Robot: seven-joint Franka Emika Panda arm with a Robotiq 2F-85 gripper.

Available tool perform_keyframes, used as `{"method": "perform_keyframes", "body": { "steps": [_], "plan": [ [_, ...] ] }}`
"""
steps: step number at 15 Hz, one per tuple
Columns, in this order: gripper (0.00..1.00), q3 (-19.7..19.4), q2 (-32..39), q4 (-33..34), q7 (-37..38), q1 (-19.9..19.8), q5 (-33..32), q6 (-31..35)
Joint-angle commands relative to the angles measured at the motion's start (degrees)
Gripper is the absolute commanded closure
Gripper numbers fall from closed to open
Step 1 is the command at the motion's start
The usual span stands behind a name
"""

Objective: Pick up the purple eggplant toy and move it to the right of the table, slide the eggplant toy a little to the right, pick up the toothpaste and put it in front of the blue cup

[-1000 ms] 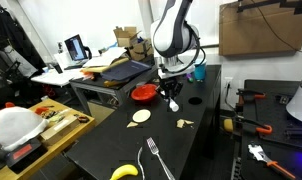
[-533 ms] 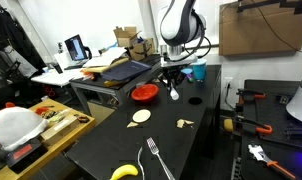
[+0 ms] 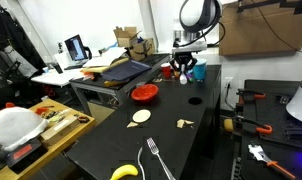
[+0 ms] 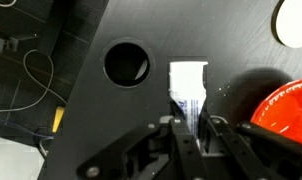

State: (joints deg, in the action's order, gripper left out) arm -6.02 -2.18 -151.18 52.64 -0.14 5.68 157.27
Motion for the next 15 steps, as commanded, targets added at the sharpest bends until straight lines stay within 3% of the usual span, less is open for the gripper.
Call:
{"method": "perform_keyframes", "body": {
  "steps": [1, 8, 15],
  "plan": [
    [0.96, 0.66, -7.21, -4.54, 8.50, -4.92, -6.06, 0.13],
    [0.96, 2.75, -11.92, -6.22, 13.19, -13.00, -9.81, -4.50],
    [0.96, 3.17, -9.84, -5.11, 12.14, -13.37, -8.22, -8.94]
  ]
}}
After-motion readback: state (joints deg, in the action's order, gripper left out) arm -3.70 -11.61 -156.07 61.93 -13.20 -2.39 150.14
